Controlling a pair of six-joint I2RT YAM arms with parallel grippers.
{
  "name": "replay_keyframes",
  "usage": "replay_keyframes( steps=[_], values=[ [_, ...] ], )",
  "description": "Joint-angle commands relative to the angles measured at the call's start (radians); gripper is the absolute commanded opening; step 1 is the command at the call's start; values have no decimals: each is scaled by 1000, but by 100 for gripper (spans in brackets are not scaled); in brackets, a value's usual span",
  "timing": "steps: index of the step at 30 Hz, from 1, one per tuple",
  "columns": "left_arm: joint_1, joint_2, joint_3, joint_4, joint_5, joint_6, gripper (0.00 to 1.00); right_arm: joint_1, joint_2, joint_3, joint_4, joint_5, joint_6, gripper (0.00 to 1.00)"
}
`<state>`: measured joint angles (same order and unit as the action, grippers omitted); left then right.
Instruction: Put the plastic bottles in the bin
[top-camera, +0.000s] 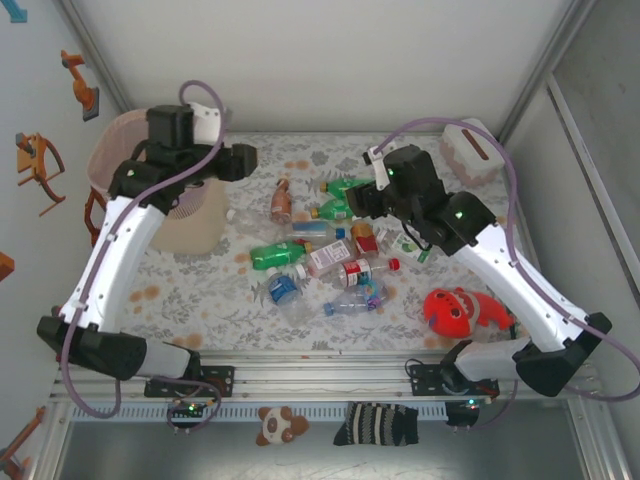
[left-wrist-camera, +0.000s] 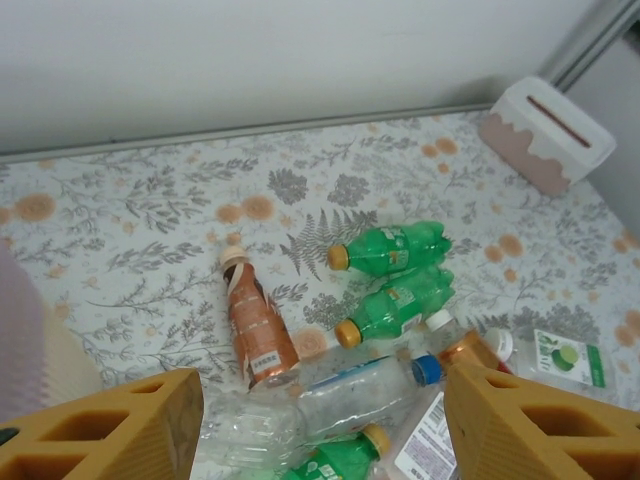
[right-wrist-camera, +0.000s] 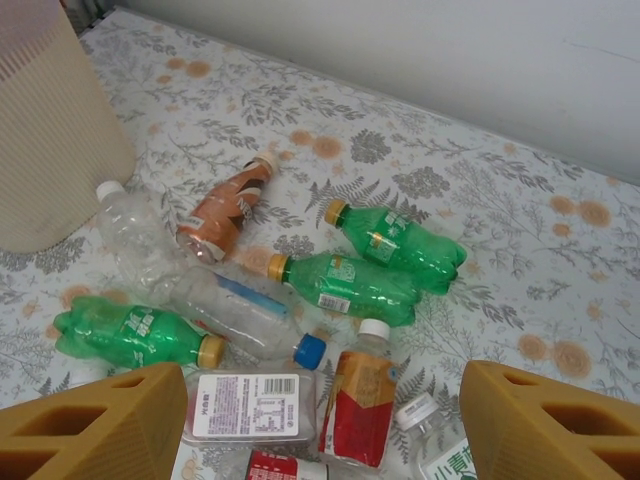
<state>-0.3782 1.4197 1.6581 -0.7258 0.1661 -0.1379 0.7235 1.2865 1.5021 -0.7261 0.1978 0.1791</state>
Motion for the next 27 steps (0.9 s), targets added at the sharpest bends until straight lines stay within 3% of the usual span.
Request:
replay_keyframes(
  steps=[1,6,14,27],
  values=[
    [-48,79,31,17,-110,-32,64,-8,-48,-4,-16,44,38,71],
    [-96,212,74,21,-162,-55,64,-15,-79,-21,-21,61,37,71],
    [-99,465,161,0,-171,-99,66,-20,-113,-34,-43,82,29,71],
    [-77,888,539,-278,-237,-134,78,-22,-181,-87,-53,110,44,71]
  ],
)
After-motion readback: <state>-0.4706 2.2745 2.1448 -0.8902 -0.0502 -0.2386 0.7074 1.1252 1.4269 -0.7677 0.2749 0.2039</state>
